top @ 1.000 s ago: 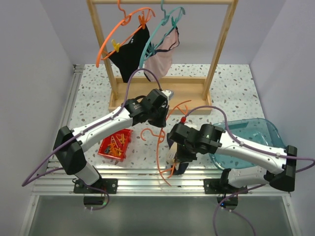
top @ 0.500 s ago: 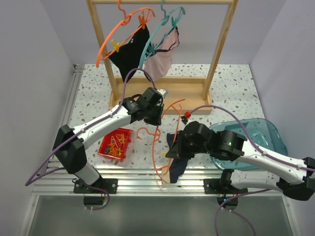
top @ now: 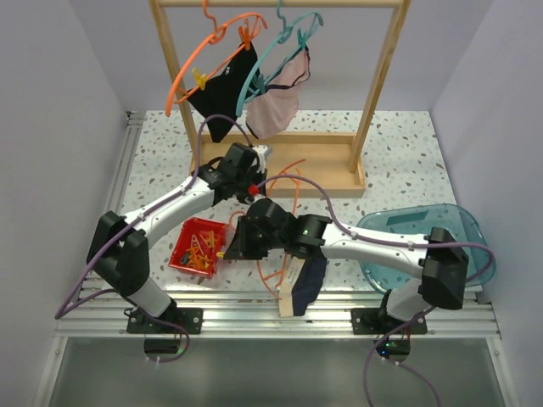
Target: Remove the underwear clipped to the hanger
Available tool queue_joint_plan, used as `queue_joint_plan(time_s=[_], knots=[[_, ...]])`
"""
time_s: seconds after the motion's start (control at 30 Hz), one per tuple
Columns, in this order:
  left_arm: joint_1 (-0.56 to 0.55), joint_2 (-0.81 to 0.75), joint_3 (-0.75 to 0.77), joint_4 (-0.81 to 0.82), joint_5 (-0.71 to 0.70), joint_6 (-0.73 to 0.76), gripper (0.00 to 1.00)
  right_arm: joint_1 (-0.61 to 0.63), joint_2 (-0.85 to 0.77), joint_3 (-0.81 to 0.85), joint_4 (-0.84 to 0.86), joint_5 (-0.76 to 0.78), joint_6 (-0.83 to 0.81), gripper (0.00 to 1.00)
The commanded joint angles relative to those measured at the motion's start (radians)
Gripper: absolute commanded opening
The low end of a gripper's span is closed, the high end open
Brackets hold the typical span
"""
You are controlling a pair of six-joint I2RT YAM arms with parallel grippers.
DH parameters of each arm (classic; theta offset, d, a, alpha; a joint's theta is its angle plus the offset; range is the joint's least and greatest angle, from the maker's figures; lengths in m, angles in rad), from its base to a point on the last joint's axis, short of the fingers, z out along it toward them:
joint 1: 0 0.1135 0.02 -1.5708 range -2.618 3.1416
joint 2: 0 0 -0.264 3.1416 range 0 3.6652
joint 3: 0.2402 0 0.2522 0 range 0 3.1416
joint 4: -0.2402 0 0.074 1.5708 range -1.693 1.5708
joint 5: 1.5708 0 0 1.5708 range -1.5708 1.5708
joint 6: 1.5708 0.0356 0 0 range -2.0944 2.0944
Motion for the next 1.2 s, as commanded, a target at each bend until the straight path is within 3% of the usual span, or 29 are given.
queue_joint_plan(time_s=[0.0, 0.2, 0.27, 0.3, 0.4, 0.47, 0.77, 0.87, 1.0, 1.17], knots=[[0.036, 0.009, 0.013, 0.118, 0.087, 0.066, 0.00, 0.011, 0.075, 0.128, 0.161, 0.022, -0.017, 0.00], [0.069, 0.033, 0.002, 0.144, 0.150, 0.111, 0.00, 0.023, 0.247, 0.275, 0.229, 0.047, 0.029, 0.00], [0.080, 0.035, -0.012, 0.147, 0.165, 0.122, 0.00, 0.038, 0.298, 0.340, 0.218, 0.065, 0.029, 0.21], [0.083, 0.033, -0.016, 0.152, 0.168, 0.123, 0.00, 0.043, 0.309, 0.357, 0.216, 0.065, 0.028, 0.45], [0.095, 0.027, -0.030, 0.155, 0.185, 0.128, 0.00, 0.053, 0.327, 0.382, 0.236, 0.097, 0.025, 0.68], [0.097, 0.019, -0.033, 0.155, 0.188, 0.133, 0.00, 0.055, 0.321, 0.370, 0.251, 0.103, 0.025, 0.74], [0.098, 0.003, -0.048, 0.123, 0.216, 0.154, 0.00, 0.066, 0.074, 0.161, 0.201, 0.100, 0.003, 0.74], [0.098, -0.002, -0.053, 0.089, 0.222, 0.171, 0.00, 0.096, -0.135, 0.078, -0.040, 0.198, -0.027, 0.73], [0.098, -0.011, -0.064, 0.069, 0.216, 0.180, 0.00, 0.118, -0.292, -0.031, -0.318, 0.278, 0.008, 0.73], [0.097, -0.013, -0.064, 0.035, 0.219, 0.192, 0.00, 0.149, -0.484, -0.173, -0.515, 0.372, 0.110, 0.73]])
